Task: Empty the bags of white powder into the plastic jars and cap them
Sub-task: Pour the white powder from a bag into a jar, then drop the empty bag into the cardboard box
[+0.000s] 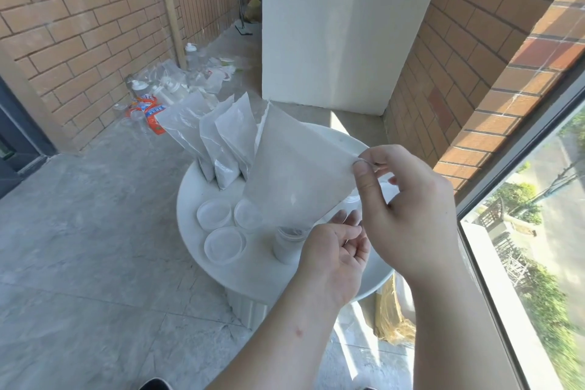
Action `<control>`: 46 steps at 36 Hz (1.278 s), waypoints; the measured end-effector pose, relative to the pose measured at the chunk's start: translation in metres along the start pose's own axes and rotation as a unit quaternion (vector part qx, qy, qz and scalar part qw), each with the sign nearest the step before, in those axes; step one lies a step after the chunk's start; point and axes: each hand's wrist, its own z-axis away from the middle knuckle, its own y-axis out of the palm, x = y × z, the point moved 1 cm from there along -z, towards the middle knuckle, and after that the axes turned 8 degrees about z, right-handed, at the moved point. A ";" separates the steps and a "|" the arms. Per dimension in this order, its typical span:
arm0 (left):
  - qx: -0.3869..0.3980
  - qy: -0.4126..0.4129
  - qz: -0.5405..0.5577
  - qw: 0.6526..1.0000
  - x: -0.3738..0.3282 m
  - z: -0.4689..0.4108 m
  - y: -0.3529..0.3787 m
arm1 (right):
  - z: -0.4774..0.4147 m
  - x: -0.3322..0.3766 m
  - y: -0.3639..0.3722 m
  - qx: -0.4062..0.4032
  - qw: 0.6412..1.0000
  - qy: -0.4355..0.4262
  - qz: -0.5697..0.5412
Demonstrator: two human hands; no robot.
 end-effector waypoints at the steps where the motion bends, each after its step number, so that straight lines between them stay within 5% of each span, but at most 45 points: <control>1: 0.002 0.000 0.008 1.000 0.000 -0.001 -0.001 | 0.001 -0.001 0.001 0.007 1.000 0.005 0.002; 14: 0.016 0.116 0.054 0.992 -0.007 0.011 0.014 | 0.009 -0.048 0.006 -0.056 0.936 0.339 -0.077; 24: -0.012 0.329 -0.144 0.933 -0.018 0.001 0.019 | 0.021 -0.082 -0.005 0.027 0.886 0.458 -0.069; 30: 0.018 0.424 -0.339 0.840 0.001 0.002 0.029 | 0.033 -0.100 -0.030 0.084 0.880 0.459 0.081; 35: 0.099 0.446 -0.535 0.711 0.037 0.007 0.038 | 0.037 -0.110 -0.072 0.052 0.925 0.353 0.130; 39: 0.170 0.454 -0.610 0.627 0.070 0.007 0.042 | 0.044 -0.128 -0.104 0.070 0.962 0.209 0.164; 46: 0.226 0.438 -0.714 0.497 0.128 -0.017 0.031 | 0.076 -0.179 -0.146 0.108 0.958 0.182 0.195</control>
